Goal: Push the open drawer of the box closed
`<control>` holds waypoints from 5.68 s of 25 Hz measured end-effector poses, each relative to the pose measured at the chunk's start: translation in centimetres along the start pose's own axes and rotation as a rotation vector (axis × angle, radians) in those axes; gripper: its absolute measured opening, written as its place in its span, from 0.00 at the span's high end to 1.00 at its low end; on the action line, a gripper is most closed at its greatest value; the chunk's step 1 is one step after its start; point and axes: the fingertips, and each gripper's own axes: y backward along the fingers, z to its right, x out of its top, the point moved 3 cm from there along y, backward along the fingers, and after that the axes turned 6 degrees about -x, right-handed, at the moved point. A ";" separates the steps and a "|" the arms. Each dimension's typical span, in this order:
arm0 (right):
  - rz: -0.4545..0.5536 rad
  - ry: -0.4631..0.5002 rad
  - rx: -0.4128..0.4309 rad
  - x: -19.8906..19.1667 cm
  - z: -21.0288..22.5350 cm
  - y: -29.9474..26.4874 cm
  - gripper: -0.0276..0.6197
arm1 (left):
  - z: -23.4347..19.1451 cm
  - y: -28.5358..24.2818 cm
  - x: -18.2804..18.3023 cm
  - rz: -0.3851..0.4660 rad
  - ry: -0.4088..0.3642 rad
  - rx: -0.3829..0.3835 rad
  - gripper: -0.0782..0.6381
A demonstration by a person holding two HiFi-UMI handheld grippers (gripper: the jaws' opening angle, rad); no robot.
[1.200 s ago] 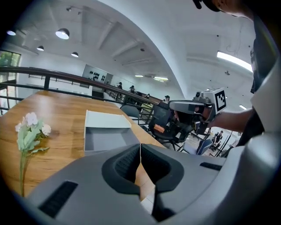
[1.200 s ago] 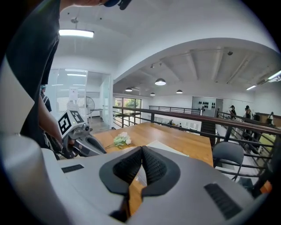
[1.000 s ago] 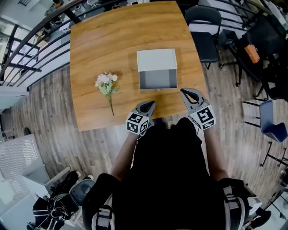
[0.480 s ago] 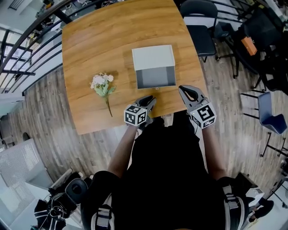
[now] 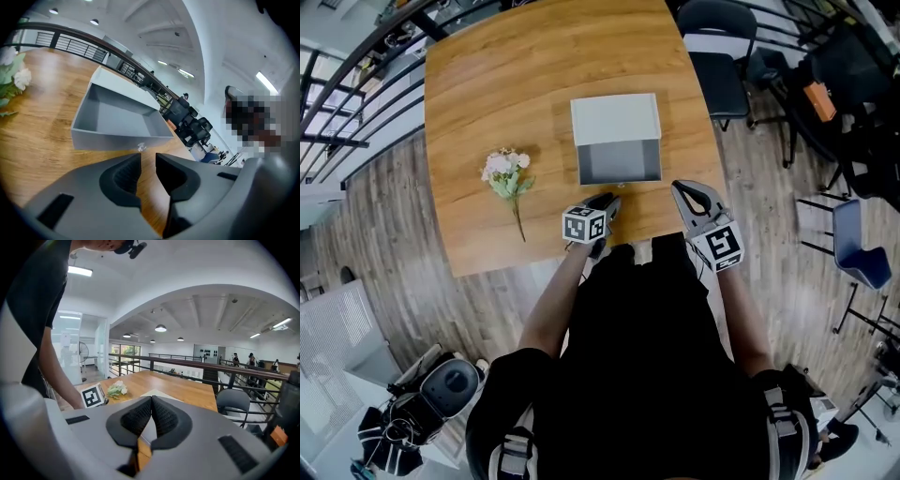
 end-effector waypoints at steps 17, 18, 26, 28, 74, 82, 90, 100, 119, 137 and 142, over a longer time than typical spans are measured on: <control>-0.043 0.011 0.101 -1.4 1.7 -1.0 0.93 | -1.5 -3.6 1.0 0.034 0.162 0.057 0.76; -0.048 0.005 0.105 -1.5 1.8 -1.1 0.93 | -1.5 -3.8 1.0 0.035 0.175 0.056 0.76; -0.073 -0.033 0.100 -2.0 3.4 -1.1 0.93 | -2.1 -4.9 1.0 0.063 0.281 0.052 0.76; -0.078 -0.037 0.095 -2.1 3.7 -1.3 0.93 | -2.3 -5.0 1.2 0.069 0.292 0.044 0.77; -0.110 -0.060 0.134 -2.1 4.7 -4.0 0.93 | -2.9 -5.5 4.8 0.092 0.283 0.006 0.78; -0.113 -0.076 0.133 -2.0 5.0 -4.0 0.93 | -3.0 -5.7 5.9 0.097 0.282 0.012 0.78; -0.108 -0.087 0.127 -1.8 5.2 -3.9 0.93 | -3.5 -5.9 6.4 0.086 0.270 0.015 0.78; -0.124 -0.094 0.128 -2.4 5.1 -3.9 0.93 | -4.5 -6.4 7.0 0.089 0.264 0.027 0.78; -0.129 -0.093 0.100 -3.2 6.1 -3.3 0.93 | -5.1 -7.1 9.2 0.113 0.254 0.028 0.78; -0.142 -0.083 0.094 -3.8 6.4 -2.5 0.93 | -6.0 -7.7 10.5 0.113 0.228 0.042 0.78; -0.154 -0.078 0.092 -4.1 6.6 -2.1 0.93 | -6.0 -7.9 11.1 0.122 0.218 0.039 0.78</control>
